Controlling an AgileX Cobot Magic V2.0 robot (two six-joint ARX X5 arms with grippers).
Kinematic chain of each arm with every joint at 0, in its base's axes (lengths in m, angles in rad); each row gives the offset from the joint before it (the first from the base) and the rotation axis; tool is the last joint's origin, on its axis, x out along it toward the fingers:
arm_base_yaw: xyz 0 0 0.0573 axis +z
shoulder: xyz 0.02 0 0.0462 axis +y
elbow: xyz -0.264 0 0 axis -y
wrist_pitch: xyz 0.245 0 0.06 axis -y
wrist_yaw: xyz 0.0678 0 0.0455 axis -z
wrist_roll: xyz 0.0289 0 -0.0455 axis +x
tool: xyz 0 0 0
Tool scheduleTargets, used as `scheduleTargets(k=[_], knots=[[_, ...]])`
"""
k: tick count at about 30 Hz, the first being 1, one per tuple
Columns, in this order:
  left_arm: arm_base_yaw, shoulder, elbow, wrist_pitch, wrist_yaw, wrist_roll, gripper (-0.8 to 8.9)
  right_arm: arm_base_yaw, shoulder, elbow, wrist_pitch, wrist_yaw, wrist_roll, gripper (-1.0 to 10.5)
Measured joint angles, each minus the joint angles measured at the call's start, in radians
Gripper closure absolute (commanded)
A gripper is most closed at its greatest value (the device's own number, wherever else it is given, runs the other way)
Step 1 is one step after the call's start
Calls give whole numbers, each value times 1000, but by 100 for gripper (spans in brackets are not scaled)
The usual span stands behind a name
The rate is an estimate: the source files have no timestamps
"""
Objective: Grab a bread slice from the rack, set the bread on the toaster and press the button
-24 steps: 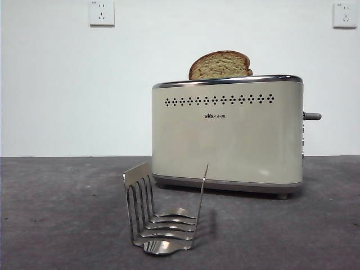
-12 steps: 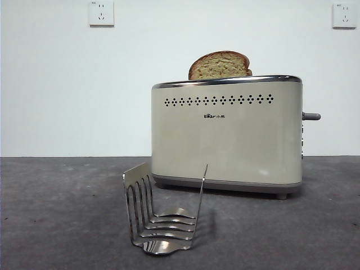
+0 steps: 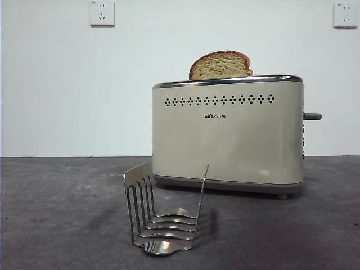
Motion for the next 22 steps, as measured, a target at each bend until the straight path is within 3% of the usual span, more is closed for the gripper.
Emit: scheduleTargets(k=[5, 9, 22], knots=[[0, 0, 0, 2, 0, 0, 817, 0, -203, -244, 141, -3, -17, 946], [0, 0, 0, 2, 0, 0, 817, 0, -309, -382, 149, -14, -18, 946], [0, 0, 0, 3, 0, 0, 817, 0, -501, -526, 90, -28, -15, 946]])
